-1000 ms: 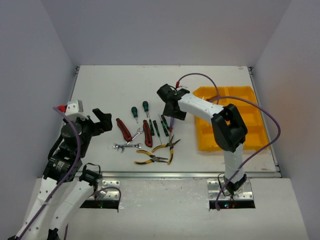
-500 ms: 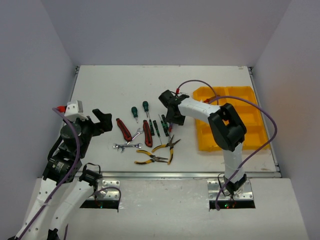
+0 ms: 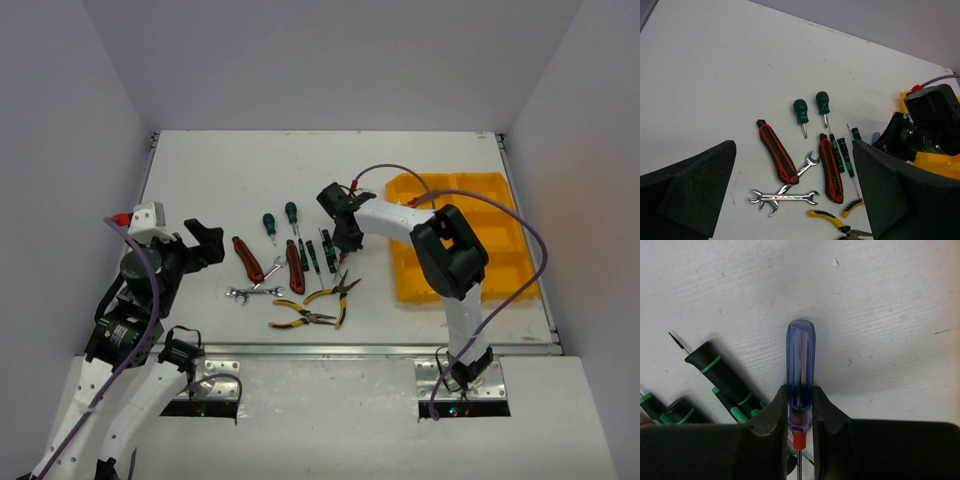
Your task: Sort the tools into containers
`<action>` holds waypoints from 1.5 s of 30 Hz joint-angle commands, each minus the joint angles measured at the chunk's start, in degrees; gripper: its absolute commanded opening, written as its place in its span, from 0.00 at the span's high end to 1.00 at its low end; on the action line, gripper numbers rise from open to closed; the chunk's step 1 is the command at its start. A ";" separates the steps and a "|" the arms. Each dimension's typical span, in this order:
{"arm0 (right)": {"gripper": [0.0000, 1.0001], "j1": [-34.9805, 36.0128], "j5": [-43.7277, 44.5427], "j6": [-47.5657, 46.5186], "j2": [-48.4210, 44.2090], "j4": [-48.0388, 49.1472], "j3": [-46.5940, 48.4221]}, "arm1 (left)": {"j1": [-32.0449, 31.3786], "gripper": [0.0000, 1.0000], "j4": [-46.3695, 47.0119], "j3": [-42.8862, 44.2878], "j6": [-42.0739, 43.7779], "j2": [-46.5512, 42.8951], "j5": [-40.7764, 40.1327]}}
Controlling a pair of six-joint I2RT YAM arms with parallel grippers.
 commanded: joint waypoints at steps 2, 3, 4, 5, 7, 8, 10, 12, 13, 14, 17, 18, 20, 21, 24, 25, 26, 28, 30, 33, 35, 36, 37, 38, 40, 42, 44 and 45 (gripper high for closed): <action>1.00 -1.98 -0.87 3.82 -4.86 -0.30 -2.26 | -0.79 0.00 2.56 0.04 0.08 -0.75 0.19; 1.00 -2.49 -1.44 3.88 -6.29 -0.30 -2.36 | -0.82 0.00 2.53 0.04 0.08 -0.78 0.13; 1.00 -2.99 -2.01 3.95 -7.71 -0.30 -2.45 | -0.86 0.00 2.49 0.04 0.08 -0.81 0.07; 1.00 -3.63 -2.36 3.96 -9.52 -0.29 -2.51 | -0.86 0.00 2.47 0.04 0.08 -0.83 0.01; 1.00 -4.98 -2.37 3.75 -13.42 -0.22 -2.48 | -0.82 0.00 2.47 0.04 0.08 -0.83 -0.06; 1.00 -6.07 -2.58 3.49 -14.77 -0.19 -2.25 | -0.88 0.00 2.47 0.04 0.05 -0.83 -0.09; 1.00 -9.54 -4.47 2.59 -18.10 -0.13 -1.12 | -0.88 0.00 2.47 0.04 -0.01 -0.75 -0.15; 1.00 -13.59 -4.85 1.90 -19.09 -0.37 0.46 | -0.88 0.00 2.41 0.04 -0.01 -0.62 -0.15; 1.00 -15.98 -4.89 1.90 -19.58 -0.48 1.10 | -0.88 0.00 2.39 0.04 -0.01 -0.57 -0.15; 1.00 -17.98 -4.68 2.55 -19.62 -1.12 1.79 | -0.88 0.00 2.39 0.04 -0.01 -0.57 -0.18; 1.00 -22.82 -3.96 5.74 -18.55 -3.41 4.33 | -0.88 0.00 2.30 0.13 -0.01 -0.50 -0.32; 1.00 -24.36 -3.97 5.89 -18.36 -3.59 4.57 | -0.88 0.00 2.30 0.13 -0.02 -0.57 -0.36; 1.00 -27.69 -4.32 7.15 -15.62 -4.41 7.90 | -0.88 0.00 2.23 0.06 -0.09 -0.66 -0.50; 1.00 -28.94 -4.54 7.56 -14.30 -5.32 9.69 | -0.88 0.00 2.30 0.13 -0.09 -0.66 -0.50; 1.00 -32.92 -5.76 7.86 -9.70 -8.40 14.76 | -0.88 0.00 2.22 0.13 -0.09 -0.57 -0.66; 1.00 -33.51 -5.80 7.70 -8.36 -10.18 17.48 | -0.88 0.00 2.21 0.13 -0.17 -0.65 -0.59; 1.00 -33.79 -5.64 7.76 -7.23 -11.44 18.73 | -0.96 0.00 2.21 0.13 -0.18 -0.66 -0.75; 0.99 -34.30 -6.26 7.77 -5.01 -13.30 20.25 | -0.96 0.00 2.21 0.04 -0.18 -0.75 -0.76; 0.87 -34.50 -5.43 8.64 -5.38 -13.73 19.69 | -0.96 0.00 2.21 0.04 -0.18 -0.68 -0.63; 0.64 -34.52 -3.15 10.52 -7.61 -12.87 15.88 | -0.96 0.00 2.16 0.13 -0.27 -0.48 -0.73; 0.52 -34.58 -2.87 10.14 -8.65 -11.68 14.93 | -0.96 0.00 2.12 0.13 -0.27 -0.67 -0.76; 0.49 -34.59 -3.02 9.81 -8.95 -11.39 14.93 | -0.96 0.00 2.13 0.12 -0.27 -0.78 -0.75; 0.43 -34.56 -3.32 9.42 -9.13 -11.38 15.23 | -0.96 0.00 2.17 0.09 -0.27 -0.87 -0.72; 0.38 -34.53 -3.62 9.02 -9.31 -11.38 15.53 | -0.96 0.00 2.20 0.06 -0.27 -0.96 -0.69; 0.29 -34.60 -4.62 7.65 -10.25 -10.54 15.76 | -0.96 0.00 2.21 0.04 -0.27 -0.93 -0.68; 0.25 -34.44 -6.18 6.16 -11.47 -8.90 15.69 | -0.96 0.00 2.21 0.04 -0.27 -0.93 -0.68; 0.22 -33.35 -8.99 0.27 -13.76 -6.07 14.89 | -0.96 0.00 2.21 0.04 -0.27 -0.82 -0.76; 0.21 -32.04 -8.90 -2.36 -15.19 -4.97 14.29 | -0.96 0.00 2.21 0.04 -0.27 -0.76 -0.76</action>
